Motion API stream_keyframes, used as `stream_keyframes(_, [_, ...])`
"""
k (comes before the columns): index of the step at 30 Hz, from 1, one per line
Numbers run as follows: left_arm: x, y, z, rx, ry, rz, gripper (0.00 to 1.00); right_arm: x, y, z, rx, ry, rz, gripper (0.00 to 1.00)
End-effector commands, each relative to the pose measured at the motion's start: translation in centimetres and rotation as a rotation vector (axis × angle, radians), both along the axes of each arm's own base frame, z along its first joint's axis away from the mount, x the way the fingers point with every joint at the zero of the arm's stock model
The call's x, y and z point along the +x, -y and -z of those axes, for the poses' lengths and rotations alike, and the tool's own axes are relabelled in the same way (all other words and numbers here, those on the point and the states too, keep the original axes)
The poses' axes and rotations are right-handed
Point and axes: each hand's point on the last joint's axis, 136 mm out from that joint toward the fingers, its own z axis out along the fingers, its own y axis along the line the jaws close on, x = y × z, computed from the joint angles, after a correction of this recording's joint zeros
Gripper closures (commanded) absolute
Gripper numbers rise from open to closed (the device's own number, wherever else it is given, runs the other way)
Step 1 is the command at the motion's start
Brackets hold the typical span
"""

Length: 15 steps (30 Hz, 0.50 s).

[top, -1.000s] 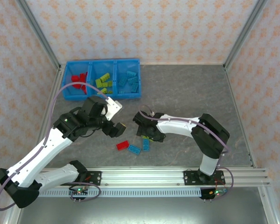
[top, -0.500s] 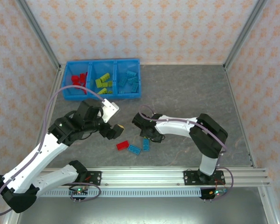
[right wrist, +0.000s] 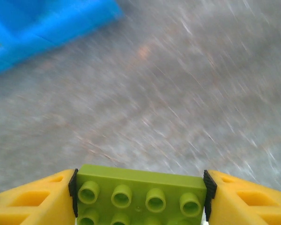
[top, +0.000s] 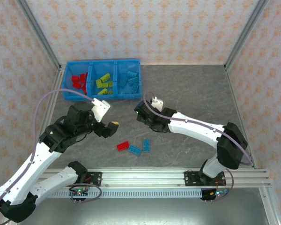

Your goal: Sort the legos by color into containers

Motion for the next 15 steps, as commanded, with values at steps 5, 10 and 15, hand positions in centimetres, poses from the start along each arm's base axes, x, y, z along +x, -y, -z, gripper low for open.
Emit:
stream_keyframes(5, [2.3, -5.2, -1.7, -0.009, 0.115, -0.295, 0.06, 8.7, -7.5, -6.6, -0.043, 0.316, -0.208, 0.36])
stream_keyframes(10, [2.5, -6.3, -1.7, 0.01, 0.118, -0.347, 0.06, 16.1, -13.0, -5.7, 0.024, 0.328, -0.307, 0.38])
stream_keyframes(15, [2.7, -6.9, -1.6, 0.007, 0.118, -0.37, 0.06, 21.4, -17.7, -4.7, 0.048, 0.377, -0.38, 0.38])
